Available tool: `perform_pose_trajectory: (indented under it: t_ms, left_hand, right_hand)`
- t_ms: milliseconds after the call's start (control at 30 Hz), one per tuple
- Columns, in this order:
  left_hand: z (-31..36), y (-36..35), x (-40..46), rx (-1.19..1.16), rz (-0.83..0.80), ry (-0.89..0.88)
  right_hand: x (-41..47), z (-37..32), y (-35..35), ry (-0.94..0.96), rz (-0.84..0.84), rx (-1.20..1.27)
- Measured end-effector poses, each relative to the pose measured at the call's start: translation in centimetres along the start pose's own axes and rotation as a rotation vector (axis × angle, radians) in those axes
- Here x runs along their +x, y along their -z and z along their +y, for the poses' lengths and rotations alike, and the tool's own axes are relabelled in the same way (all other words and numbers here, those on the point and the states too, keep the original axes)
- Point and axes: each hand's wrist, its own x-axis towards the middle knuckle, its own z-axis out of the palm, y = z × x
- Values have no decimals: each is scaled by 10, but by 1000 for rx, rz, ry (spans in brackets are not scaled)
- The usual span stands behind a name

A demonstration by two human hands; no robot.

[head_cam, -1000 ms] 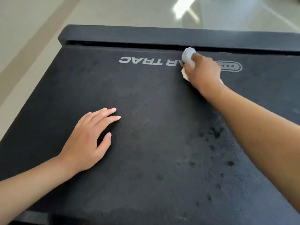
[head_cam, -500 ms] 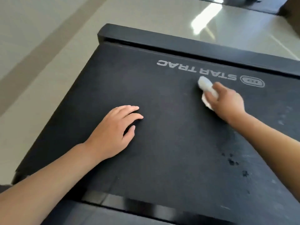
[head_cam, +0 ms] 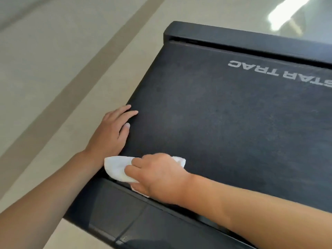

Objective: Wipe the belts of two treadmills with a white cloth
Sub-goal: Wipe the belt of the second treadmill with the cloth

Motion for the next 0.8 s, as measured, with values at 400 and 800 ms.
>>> perform_pose_trajectory:
  t_ms: [400, 800]
  left_hand:
    - [4, -6, -2, -11, 53, 13]
    - [80, -37, -1, 61, -77, -209]
  right_hand:
    - [-33, 130, 55, -649, 280, -219]
    - [-128, 231, 119, -897, 375, -266]
